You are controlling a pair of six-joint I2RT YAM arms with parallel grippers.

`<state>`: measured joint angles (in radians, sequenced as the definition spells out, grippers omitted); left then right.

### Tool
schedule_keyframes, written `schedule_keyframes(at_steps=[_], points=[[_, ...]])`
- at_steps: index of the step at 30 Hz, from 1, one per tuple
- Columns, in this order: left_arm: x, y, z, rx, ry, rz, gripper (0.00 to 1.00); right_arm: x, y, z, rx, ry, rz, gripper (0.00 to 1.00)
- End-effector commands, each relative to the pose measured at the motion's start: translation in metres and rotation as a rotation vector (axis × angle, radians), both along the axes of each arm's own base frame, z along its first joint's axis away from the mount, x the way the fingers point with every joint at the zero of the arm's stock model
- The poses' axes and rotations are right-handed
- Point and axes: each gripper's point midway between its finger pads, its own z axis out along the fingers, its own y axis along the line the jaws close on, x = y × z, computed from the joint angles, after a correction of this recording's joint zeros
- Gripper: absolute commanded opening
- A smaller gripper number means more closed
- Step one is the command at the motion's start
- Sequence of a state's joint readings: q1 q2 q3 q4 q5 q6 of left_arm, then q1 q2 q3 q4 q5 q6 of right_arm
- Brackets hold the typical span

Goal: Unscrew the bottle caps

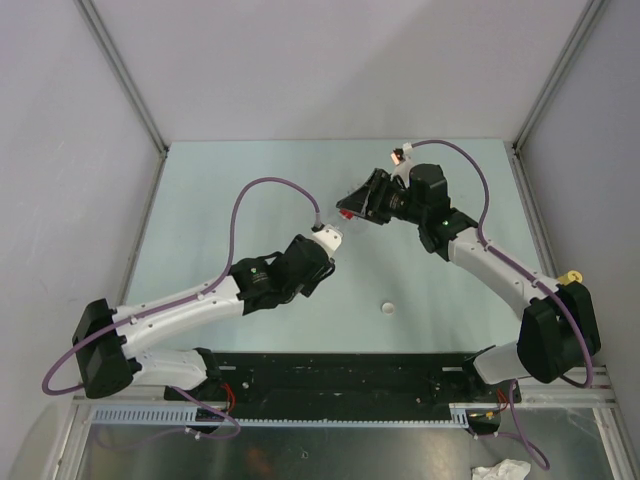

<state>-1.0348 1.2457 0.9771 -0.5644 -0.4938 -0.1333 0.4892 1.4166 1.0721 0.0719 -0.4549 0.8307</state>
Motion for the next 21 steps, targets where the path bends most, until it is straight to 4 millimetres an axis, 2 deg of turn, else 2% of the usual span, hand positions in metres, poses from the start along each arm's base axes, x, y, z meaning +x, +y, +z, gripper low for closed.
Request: schedule_keyframes(at_steps=[1, 8, 21], points=[[0.009, -0.008, 0.02, -0.04, -0.049, 0.025, 0.33, 0.002, 0.009, 0.021, 0.032, -0.042, 0.022, 0.52], [0.009, -0.007, 0.023, -0.051, -0.054, 0.034, 0.32, 0.003, 0.011, 0.015, 0.027, -0.029, 0.026, 0.5], [0.008, -0.008, 0.018, -0.044, -0.043, 0.032, 0.32, 0.001, 0.01, 0.028, 0.049, -0.06, 0.024, 0.02]])
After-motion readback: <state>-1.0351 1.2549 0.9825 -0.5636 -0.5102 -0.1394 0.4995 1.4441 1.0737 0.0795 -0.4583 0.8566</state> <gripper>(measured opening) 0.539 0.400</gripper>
